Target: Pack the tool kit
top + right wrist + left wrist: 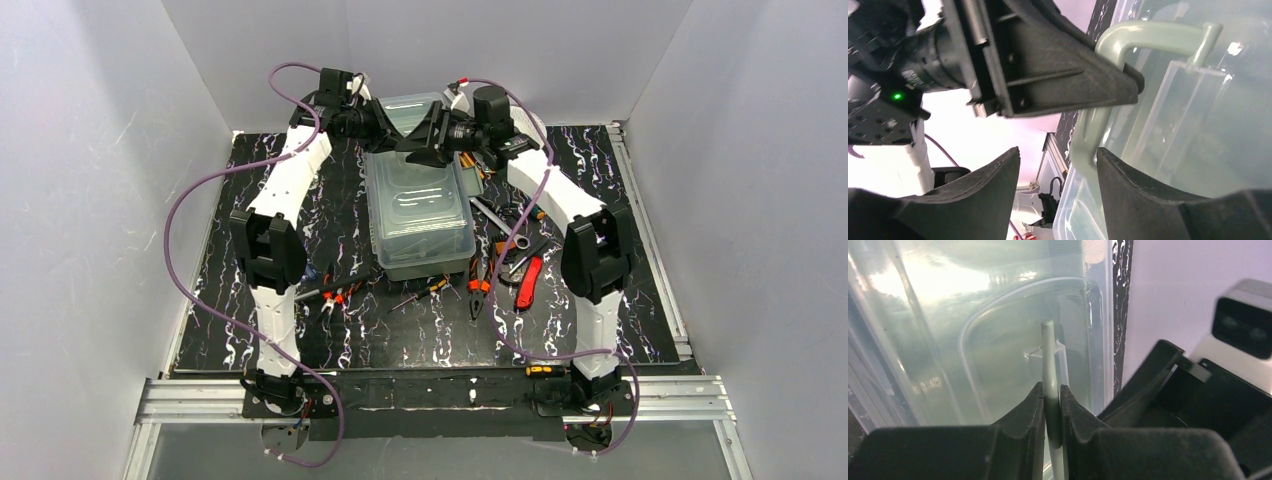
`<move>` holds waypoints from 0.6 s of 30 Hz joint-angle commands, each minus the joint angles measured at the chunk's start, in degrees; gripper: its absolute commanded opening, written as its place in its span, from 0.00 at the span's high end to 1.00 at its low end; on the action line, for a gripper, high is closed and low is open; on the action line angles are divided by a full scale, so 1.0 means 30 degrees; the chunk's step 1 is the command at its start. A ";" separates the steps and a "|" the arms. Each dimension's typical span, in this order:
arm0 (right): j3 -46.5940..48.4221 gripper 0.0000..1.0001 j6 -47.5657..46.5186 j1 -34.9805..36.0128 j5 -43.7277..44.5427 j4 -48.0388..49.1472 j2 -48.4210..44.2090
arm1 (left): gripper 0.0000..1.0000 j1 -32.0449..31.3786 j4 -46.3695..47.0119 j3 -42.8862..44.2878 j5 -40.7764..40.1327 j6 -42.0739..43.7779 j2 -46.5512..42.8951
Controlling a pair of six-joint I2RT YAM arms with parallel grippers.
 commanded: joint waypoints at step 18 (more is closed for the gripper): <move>-0.2520 0.20 -0.6542 -0.3730 0.6178 -0.6422 -0.5383 | 1.00 0.1726 -0.1498 0.4257 0.3083 -0.0647 -0.0666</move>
